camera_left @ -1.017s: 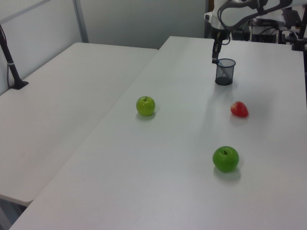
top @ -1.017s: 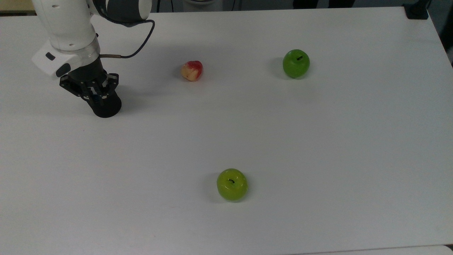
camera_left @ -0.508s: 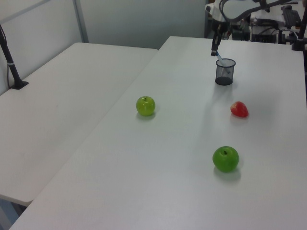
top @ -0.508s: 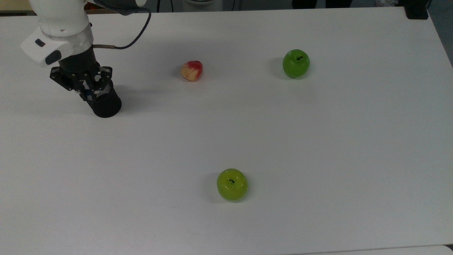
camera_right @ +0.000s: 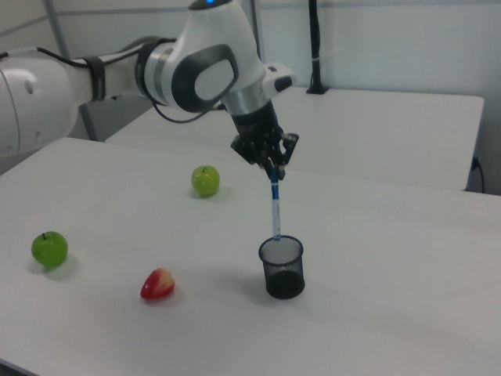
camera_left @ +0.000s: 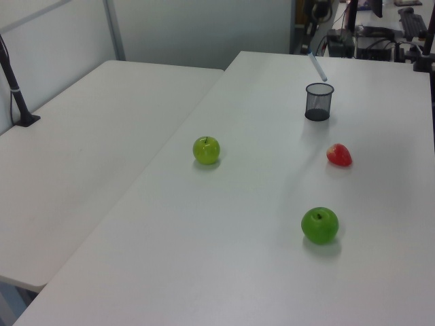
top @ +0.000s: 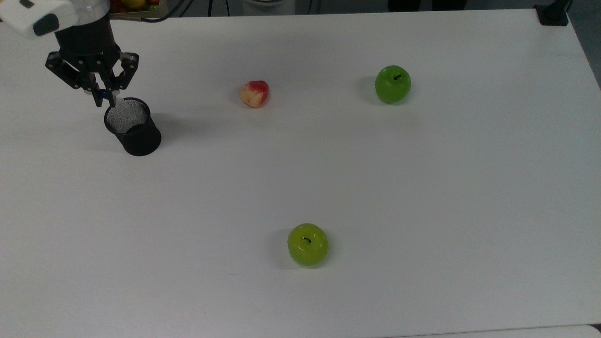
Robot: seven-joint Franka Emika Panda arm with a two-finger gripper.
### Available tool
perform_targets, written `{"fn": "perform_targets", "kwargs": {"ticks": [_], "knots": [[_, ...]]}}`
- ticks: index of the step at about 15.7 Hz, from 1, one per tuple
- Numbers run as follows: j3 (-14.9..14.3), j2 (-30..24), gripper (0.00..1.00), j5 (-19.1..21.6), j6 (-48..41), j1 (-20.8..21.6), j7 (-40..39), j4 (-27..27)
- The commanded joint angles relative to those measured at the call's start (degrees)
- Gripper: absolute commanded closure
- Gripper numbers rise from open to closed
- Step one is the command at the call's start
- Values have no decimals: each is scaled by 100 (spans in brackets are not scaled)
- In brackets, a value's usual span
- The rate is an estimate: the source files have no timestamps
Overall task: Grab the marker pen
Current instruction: 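Carry the marker away from the cup and lower it to the table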
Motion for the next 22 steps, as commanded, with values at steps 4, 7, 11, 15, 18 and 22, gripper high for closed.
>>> {"fn": "perform_targets", "kwargs": {"ticks": [4, 7, 11, 15, 18, 22], "knots": [[192, -219, 96, 166, -166, 397, 1015, 44], [193, -123, 96, 166, -122, 801, 1578, 9], [193, 132, 96, 324, -139, 1214, 2474, -9], [201, 360, 95, 447, -192, 1601, 2880, -78], [201, 597, 95, 754, -297, 1768, 2968, -114], [201, 941, 95, 826, -359, 1979, 3126, -166]]}}
